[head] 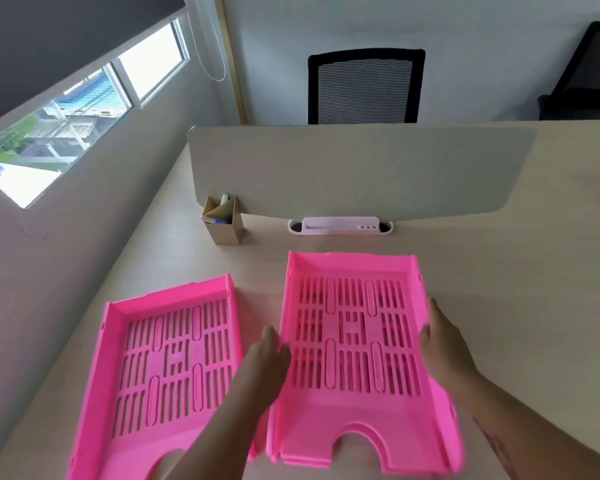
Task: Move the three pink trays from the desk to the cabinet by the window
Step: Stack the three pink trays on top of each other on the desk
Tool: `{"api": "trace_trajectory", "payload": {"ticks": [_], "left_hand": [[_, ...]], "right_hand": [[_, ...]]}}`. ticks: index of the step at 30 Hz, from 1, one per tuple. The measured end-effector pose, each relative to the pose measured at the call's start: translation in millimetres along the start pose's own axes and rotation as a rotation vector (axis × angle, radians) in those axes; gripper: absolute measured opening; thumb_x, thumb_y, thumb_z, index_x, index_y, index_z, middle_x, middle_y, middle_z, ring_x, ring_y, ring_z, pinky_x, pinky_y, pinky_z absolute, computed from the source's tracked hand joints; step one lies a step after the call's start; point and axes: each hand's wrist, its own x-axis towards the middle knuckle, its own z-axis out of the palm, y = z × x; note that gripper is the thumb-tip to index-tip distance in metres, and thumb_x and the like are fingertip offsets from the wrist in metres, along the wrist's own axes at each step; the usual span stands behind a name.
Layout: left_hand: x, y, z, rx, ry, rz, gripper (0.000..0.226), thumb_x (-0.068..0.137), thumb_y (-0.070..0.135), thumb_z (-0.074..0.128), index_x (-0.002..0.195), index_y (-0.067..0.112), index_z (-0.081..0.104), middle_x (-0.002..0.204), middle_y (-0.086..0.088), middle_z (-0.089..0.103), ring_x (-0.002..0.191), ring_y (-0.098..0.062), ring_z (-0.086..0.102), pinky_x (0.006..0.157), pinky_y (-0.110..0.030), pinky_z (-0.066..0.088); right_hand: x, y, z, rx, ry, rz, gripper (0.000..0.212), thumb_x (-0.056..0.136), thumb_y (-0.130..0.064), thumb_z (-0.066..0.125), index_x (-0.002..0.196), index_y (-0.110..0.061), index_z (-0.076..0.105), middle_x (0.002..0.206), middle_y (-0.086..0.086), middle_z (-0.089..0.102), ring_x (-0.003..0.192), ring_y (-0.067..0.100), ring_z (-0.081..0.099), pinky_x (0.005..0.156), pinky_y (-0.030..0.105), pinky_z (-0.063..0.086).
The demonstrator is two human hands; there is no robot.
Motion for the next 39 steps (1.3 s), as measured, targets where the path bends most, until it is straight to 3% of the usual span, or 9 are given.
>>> {"api": "trace_trajectory", "payload": {"ticks": [4,9,14,16,18,20,25,35,39], "left_hand": [[-1.8,0.5,1.6,-0.032,-0.004,-0.006,0.011,0.103,0.017,0.039,0.095,0.009,0.041,0.071,0.006,0.049,0.051,-0.001,0.045,0.038,-0.009,0.040],[0.1,3.0,3.3,-0.070,0.034,-0.014,0.016,0.103,0.022,0.039,0.093,0.009,0.040,0.070,0.005,0.049,0.050,-0.005,0.043,0.040,-0.014,0.037],[3.5,0.2,11.4,-0.177,0.098,-0.085,0.030,0.101,0.034,0.042,0.095,0.004,0.044,0.070,-0.001,0.049,0.057,-0.013,0.040,0.053,-0.030,0.040],[4.7,4.1,11.9,-0.231,0.129,-0.110,0.031,0.100,0.037,0.043,0.096,0.006,0.046,0.073,-0.002,0.051,0.059,-0.016,0.044,0.057,-0.032,0.041],[4.8,7.7,12.9,-0.284,0.134,-0.113,0.029,0.100,0.039,0.042,0.100,0.011,0.047,0.079,-0.005,0.060,0.063,-0.023,0.056,0.061,-0.038,0.050],[1.5,8.5,14.8,-0.341,0.098,-0.131,0.027,0.100,0.040,0.040,0.106,0.015,0.048,0.089,-0.006,0.067,0.073,-0.024,0.067,0.065,-0.044,0.059],[-20.3,-1.4,23.8,-0.449,0.018,-0.199,0.037,0.102,0.037,0.036,0.103,0.013,0.065,0.079,-0.007,0.072,0.063,-0.017,0.069,0.051,-0.025,0.055],[-10.8,1.9,25.1,-0.457,0.051,-0.177,0.044,0.101,0.045,0.033,0.107,0.014,0.065,0.091,-0.009,0.072,0.079,-0.028,0.070,0.070,-0.047,0.060],[-20.6,-9.8,29.9,-0.520,-0.002,-0.186,0.043,0.098,0.046,0.042,0.117,0.013,0.060,0.097,-0.009,0.072,0.084,-0.025,0.071,0.068,-0.043,0.062]], "right_hand": [[1.1,0.5,2.7,-0.022,0.003,-0.003,0.061,0.101,-0.011,0.034,0.156,-0.019,0.008,0.105,0.019,0.066,0.040,0.008,0.042,0.036,0.019,0.036],[2.2,-1.0,3.4,-0.029,-0.021,0.003,0.060,0.103,-0.013,0.032,0.155,-0.017,0.004,0.061,0.004,0.050,0.039,0.011,0.035,0.036,0.026,0.031],[6.9,1.3,4.3,0.029,-0.018,0.062,0.056,0.104,-0.021,0.028,0.156,-0.019,0.007,0.067,0.008,0.055,0.039,0.013,0.039,0.038,0.027,0.033],[7.9,-4.5,3.1,0.076,-0.026,0.065,0.054,0.104,-0.023,0.027,0.155,-0.020,0.009,0.087,0.013,0.065,0.044,0.019,0.051,0.041,0.032,0.044],[6.8,-10.5,-1.4,0.151,-0.035,0.088,0.054,0.104,-0.025,0.028,0.155,-0.018,0.011,0.118,0.018,0.064,0.069,0.037,0.068,0.059,0.042,0.056],[1.3,-11.3,-6.5,0.201,-0.054,0.117,0.054,0.104,-0.027,0.029,0.155,-0.015,0.015,0.137,0.016,0.055,0.097,0.044,0.066,0.069,0.043,0.056],[-23.9,0.0,-7.0,0.232,-0.122,0.091,0.044,0.104,-0.029,0.030,0.142,-0.009,0.040,0.115,0.020,0.065,0.102,0.045,0.063,0.085,0.053,0.053],[-2.5,-3.0,-11.8,0.281,-0.103,0.094,0.052,0.102,-0.043,0.030,0.121,-0.004,0.058,0.096,0.023,0.066,0.085,0.036,0.064,0.078,0.044,0.053],[-20.8,9.2,-11.2,0.297,-0.154,0.098,0.035,0.100,-0.041,0.038,0.115,-0.014,0.055,0.082,0.005,0.061,0.069,0.018,0.059,0.057,0.030,0.048]]}}
